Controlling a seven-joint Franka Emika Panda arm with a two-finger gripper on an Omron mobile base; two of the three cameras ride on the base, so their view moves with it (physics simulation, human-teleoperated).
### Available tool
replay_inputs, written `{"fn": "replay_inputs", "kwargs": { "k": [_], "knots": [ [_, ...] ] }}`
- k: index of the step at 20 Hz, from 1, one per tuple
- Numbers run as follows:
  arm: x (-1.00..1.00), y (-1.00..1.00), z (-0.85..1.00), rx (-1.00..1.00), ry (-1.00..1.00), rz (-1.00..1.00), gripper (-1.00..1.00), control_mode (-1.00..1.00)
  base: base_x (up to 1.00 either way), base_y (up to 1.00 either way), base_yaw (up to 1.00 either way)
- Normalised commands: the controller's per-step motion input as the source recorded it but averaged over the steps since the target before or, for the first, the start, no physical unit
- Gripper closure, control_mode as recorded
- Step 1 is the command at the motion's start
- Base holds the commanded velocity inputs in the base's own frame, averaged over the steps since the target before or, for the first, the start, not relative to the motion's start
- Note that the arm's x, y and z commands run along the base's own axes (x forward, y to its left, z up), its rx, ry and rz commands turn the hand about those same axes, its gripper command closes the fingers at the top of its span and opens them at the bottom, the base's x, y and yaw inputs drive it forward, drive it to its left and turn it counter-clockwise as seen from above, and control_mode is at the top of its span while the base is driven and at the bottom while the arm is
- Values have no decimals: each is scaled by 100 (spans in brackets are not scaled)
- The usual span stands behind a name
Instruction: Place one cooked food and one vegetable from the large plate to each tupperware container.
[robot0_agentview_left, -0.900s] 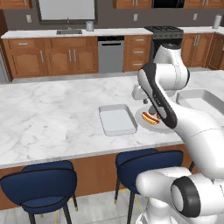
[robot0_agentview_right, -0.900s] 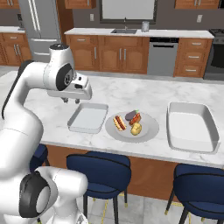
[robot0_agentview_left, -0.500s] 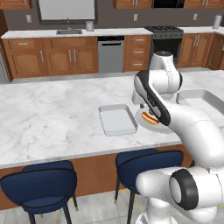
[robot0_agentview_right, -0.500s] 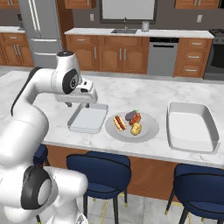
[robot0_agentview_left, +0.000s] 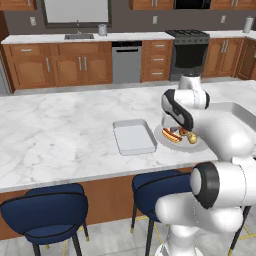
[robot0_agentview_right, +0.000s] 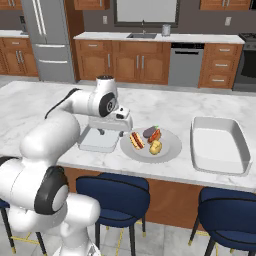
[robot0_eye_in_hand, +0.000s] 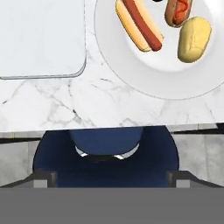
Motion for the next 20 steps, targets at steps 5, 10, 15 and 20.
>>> {"fn": "replay_inputs", "kwargs": {
  "k": [5, 10, 15, 20],
  "knots": [
    [70, -27, -46, -2, 15, 0, -100, -100, 0, 0, 0],
    [45, -30, -33, 0, 2, 0, -100, -100, 0, 0, 0],
    [38, -24, -38, -2, -1, 0, -100, -100, 0, 0, 0],
    [20, -11, -40, -4, -3, 1, -100, -100, 0, 0, 0]
  ]
}}
